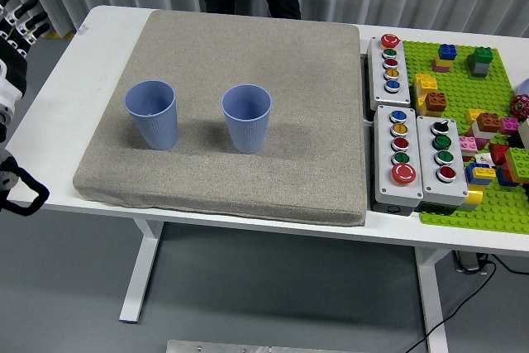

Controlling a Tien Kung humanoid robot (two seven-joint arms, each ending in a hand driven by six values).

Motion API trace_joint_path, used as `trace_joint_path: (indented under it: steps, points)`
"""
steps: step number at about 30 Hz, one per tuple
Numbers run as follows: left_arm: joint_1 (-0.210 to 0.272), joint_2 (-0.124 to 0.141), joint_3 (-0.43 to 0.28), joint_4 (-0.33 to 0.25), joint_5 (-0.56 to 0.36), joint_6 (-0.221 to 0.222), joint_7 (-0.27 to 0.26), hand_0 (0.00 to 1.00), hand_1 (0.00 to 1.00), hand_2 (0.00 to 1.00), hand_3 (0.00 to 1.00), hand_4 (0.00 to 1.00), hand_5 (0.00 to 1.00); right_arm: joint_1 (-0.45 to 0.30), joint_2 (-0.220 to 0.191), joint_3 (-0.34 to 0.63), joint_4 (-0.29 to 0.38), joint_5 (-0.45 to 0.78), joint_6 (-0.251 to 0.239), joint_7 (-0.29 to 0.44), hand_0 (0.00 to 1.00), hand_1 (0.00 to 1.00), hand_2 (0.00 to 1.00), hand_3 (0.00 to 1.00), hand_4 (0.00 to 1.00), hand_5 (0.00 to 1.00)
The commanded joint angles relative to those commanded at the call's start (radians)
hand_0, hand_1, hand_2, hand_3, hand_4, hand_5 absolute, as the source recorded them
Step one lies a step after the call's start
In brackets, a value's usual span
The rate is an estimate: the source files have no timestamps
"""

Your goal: Pick cup pour cup place

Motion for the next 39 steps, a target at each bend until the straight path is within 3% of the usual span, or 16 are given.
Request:
trace_joint_path:
  steps: [5,6,11,12,18,20,36,37,39]
  points:
    - [0.072,-0.002,0.024,-0.051,0.056,-0.03,-0.001,0.75,0.751,0.813,0.954,0.889,0.596,-0.002,0.001,0.009,0.0,-0.017,0.003,-0.002,0.683,0.647,0.571,0.578,0.002,0.012]
    - [0.08,-0.002,0.027,-0.057,0.065,-0.034,0.0,0.79,0.785,0.894,0.998,0.901,0.48,-0.002,0.001,0.009,0.0,-0.019,0.004,-0.002,0.684,0.648,0.571,0.578,0.002,0.011]
    - [0.13,0.002,0.044,-0.08,0.131,-0.047,0.008,0.79,0.785,0.894,0.998,0.901,0.48,-0.009,0.002,0.012,0.0,-0.028,0.006,-0.003,0.684,0.648,0.571,0.578,0.002,0.011]
    - [0.136,0.001,0.046,-0.076,0.134,-0.045,0.007,0.81,0.812,0.952,0.998,0.888,0.384,-0.011,0.002,0.013,0.0,-0.029,0.007,-0.004,0.684,0.647,0.571,0.578,0.002,0.012]
    - [0.151,-0.007,0.053,-0.06,0.151,-0.05,0.005,0.81,0.812,0.952,0.998,0.888,0.384,-0.015,0.005,0.014,0.0,-0.035,0.007,-0.004,0.684,0.647,0.571,0.578,0.002,0.012]
    - [0.153,-0.01,0.056,-0.058,0.157,-0.057,0.007,0.821,0.818,0.985,0.998,0.88,0.344,-0.015,0.006,0.013,0.0,-0.033,0.007,-0.003,0.683,0.647,0.57,0.579,0.002,0.012]
    - [0.182,-0.018,0.088,-0.077,0.231,-0.077,0.016,0.85,0.84,0.998,0.998,0.882,0.341,-0.007,0.004,0.014,0.0,-0.029,0.006,-0.001,0.683,0.647,0.57,0.579,0.002,0.007]
    - [0.183,-0.017,0.095,-0.079,0.235,-0.076,0.017,0.864,0.85,0.998,0.998,0.852,0.286,-0.006,0.004,0.016,0.0,-0.031,0.006,-0.001,0.683,0.647,0.57,0.578,0.002,0.007]
    - [0.184,-0.017,0.102,-0.081,0.237,-0.075,0.017,0.864,0.85,0.998,0.998,0.852,0.286,-0.005,0.004,0.018,0.0,-0.034,0.007,-0.001,0.683,0.647,0.57,0.578,0.002,0.007]
